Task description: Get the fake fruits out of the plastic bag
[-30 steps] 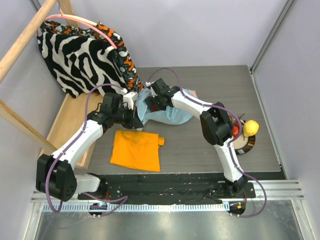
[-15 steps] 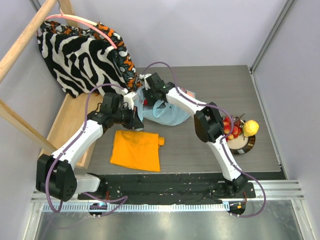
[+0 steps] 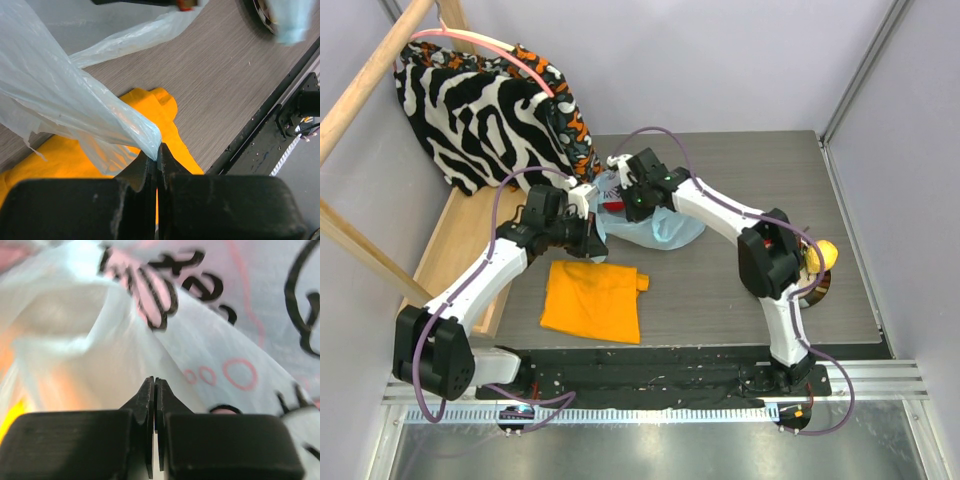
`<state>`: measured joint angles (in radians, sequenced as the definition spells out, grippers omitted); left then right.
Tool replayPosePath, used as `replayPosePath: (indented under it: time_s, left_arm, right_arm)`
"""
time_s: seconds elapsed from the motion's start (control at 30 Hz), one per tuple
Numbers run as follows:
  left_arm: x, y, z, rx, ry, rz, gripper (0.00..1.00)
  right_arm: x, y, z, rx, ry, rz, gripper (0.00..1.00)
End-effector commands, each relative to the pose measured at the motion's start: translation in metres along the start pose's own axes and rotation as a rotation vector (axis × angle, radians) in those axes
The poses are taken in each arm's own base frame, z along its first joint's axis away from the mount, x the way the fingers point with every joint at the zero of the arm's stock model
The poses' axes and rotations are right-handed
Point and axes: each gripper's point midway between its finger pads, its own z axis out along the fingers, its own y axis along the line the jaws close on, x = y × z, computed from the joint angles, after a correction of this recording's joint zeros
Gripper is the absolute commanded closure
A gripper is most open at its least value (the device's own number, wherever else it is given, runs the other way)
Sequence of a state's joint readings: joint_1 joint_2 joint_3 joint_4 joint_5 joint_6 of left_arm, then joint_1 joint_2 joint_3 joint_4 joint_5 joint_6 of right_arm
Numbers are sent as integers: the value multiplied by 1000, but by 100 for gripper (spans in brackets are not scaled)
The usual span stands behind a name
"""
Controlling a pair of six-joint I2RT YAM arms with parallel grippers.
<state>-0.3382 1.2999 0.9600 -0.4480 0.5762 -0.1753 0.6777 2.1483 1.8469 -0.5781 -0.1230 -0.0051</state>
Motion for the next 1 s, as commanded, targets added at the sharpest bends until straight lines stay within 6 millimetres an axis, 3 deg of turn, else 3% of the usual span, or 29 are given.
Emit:
replayPosePath:
  time_s: [0.0, 0.1, 0.17, 0.2, 0.23, 0.3, 0.33, 0.47, 0.6, 0.73, 0.93, 0.97]
  left_arm:
    - [-14, -3, -4, 8, -54, 38, 100]
    - [-15, -4, -3, 15, -60, 38, 100]
    - [-19, -6, -4, 21, -71, 41, 100]
    - [-20, -7, -4, 25, -73, 43, 100]
    - [-22, -8, -5, 28, -76, 46, 100]
    - [-22, -11, -6, 40, -72, 49, 100]
    - [-22, -13, -7, 51, -67, 62, 100]
    - [-15, -20, -12, 81, -47, 64, 100]
    - [-14, -37, -21, 159, -45, 80, 100]
    - [-24, -50, -28, 208, -49, 117, 100]
    - [-17, -54, -24, 249, -10, 65, 100]
    - [-16, -53, -23, 246, -6, 61, 100]
  right_arm:
    - [-11, 18, -48, -67, -71, -62, 98]
    - [-7, 22, -48, -91, -63, -66, 91]
    - [-20, 18, -47, -65, -89, -45, 75]
    - [-19, 14, -37, -46, -77, -25, 65]
    - [-34, 12, -38, -25, -111, 8, 50]
    - [-37, 0, -22, 34, -109, 42, 32]
    - [-49, 0, -21, 45, -134, 70, 28]
    - [-65, -10, -3, 99, -167, 143, 14]
    - [-80, -7, 15, 89, -193, 185, 10]
    - [-78, -10, 37, 122, -188, 198, 10]
    - [-93, 1, 59, 130, -236, 230, 9]
    - [-87, 1, 72, 144, -227, 233, 9]
